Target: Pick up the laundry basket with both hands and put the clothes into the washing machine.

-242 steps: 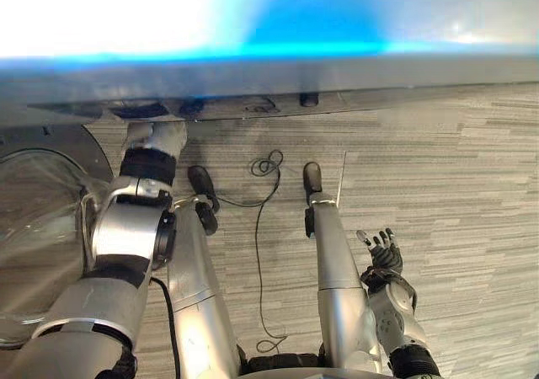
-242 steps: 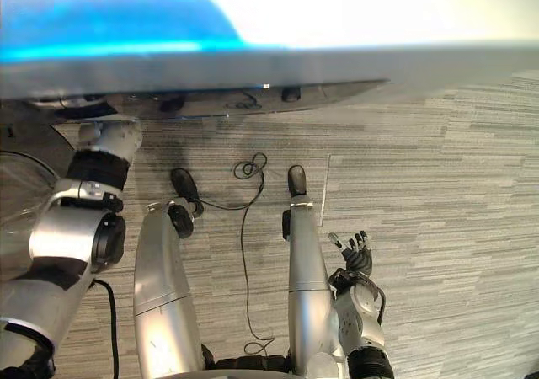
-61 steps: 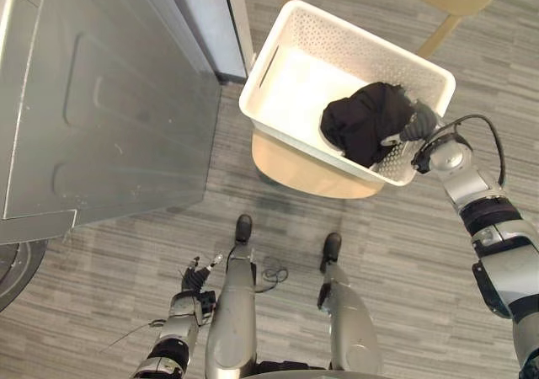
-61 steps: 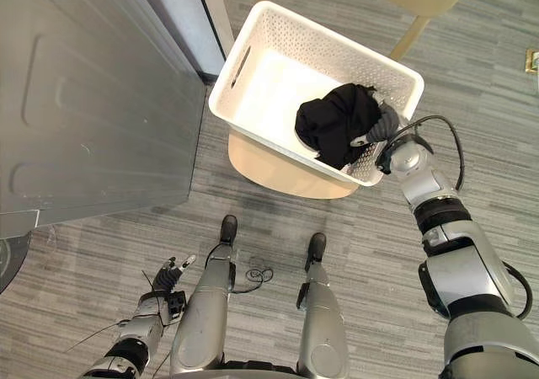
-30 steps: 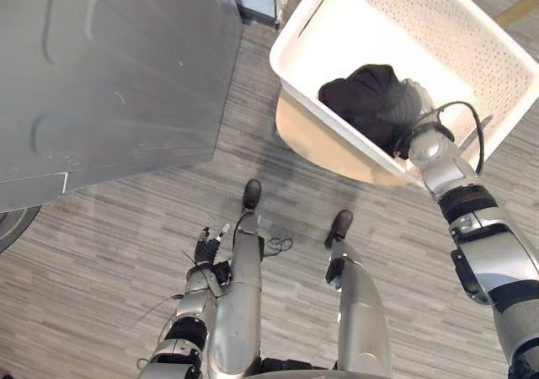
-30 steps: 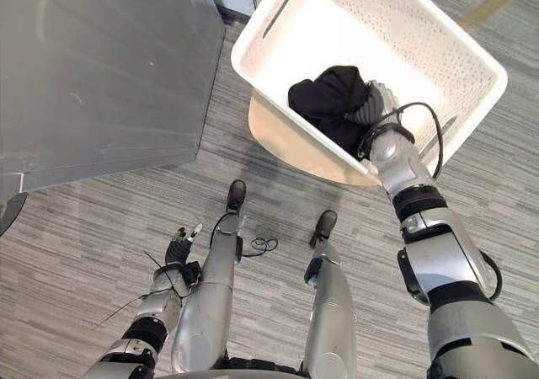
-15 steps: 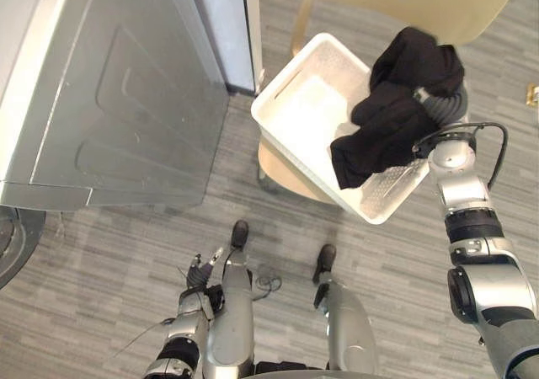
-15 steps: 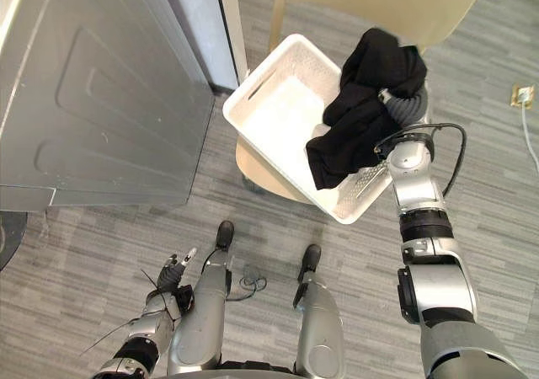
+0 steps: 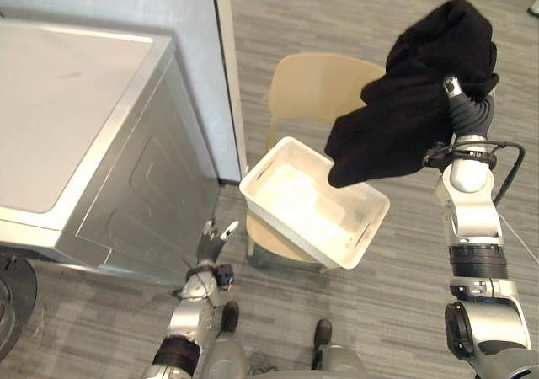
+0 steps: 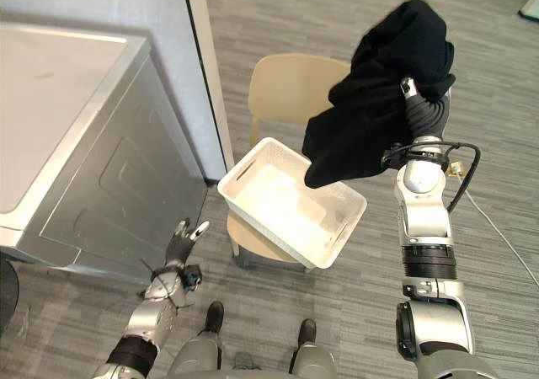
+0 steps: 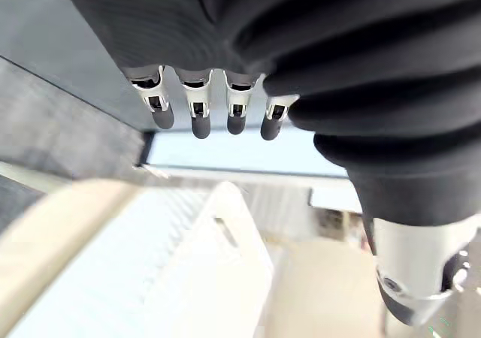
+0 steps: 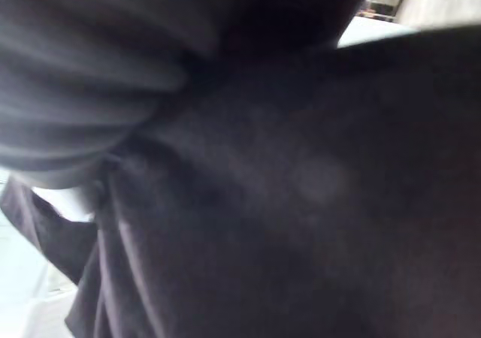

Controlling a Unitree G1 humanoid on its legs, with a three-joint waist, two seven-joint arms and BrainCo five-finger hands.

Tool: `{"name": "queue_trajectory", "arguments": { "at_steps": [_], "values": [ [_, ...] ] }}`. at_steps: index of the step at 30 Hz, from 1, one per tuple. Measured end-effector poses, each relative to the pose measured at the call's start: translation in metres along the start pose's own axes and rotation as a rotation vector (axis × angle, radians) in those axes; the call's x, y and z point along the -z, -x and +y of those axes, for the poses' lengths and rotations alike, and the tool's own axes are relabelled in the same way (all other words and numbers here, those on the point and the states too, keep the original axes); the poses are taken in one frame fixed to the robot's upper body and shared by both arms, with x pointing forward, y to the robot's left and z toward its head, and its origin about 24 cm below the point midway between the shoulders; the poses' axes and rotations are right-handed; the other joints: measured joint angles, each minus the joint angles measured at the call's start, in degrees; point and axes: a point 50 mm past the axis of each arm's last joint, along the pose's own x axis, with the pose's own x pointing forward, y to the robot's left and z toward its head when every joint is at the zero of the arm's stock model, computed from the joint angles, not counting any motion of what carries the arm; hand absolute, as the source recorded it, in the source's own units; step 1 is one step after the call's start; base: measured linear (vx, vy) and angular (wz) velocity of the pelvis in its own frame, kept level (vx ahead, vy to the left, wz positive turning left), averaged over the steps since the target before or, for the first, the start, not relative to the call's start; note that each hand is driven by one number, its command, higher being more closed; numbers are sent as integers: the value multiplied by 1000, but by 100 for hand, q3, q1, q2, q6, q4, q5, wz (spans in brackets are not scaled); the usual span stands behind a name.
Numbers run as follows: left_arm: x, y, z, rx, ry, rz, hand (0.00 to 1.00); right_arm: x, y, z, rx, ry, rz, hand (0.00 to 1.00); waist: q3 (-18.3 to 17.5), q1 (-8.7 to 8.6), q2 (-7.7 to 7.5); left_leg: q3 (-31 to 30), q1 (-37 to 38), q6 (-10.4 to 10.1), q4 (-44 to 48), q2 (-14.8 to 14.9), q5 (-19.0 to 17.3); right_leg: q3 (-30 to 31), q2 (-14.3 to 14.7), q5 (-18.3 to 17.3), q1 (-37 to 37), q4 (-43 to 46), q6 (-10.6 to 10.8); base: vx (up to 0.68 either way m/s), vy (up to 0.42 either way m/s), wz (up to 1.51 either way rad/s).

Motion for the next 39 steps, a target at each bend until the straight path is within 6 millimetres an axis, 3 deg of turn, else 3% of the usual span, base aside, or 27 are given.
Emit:
{"name": "queue_trajectory", "arguments": {
  "at_steps": [3,8,12,15,26,39],
  "values": [
    [-27,-11,-24,101,-33,-95,0,-13,1,5,-33,-38,-64,100,-172,-39,45,235,236,-4,-100,55,-3,197,69,129,145,-210,-8,21,4,-41],
    [-73,-23,-68,264,-95,-244,0,-22,8,28,-127,-115,-90,100,-321,-295,69,586,581,-39,-211,118,-32,559,170,282,293,-419,-23,-8,0,-36],
    [-97,-30,-92,333,-89,-310,0,-33,11,35,-162,-151,-130,100,-347,-408,104,730,654,-56,-212,151,-46,718,220,351,290,-483,-32,-26,-10,-25],
    [-109,-29,-104,372,-69,-343,0,-36,14,43,-188,-183,-145,100,-440,-528,187,788,676,-58,-215,152,-48,797,231,427,290,-566,-38,-21,-9,-15],
    [-143,-22,-140,500,-5,-435,0,-48,30,61,-270,-302,-193,100,-500,-628,217,1020,803,-86,-221,158,-70,1072,266,477,286,-646,-36,-35,-9,-12],
    [-165,-15,-157,565,-2,-503,0,-38,40,63,-292,-333,-151,100,-609,-693,214,1064,808,-96,-226,158,-82,1104,274,553,291,-718,-27,-1,-2,-2]
  ]
}}
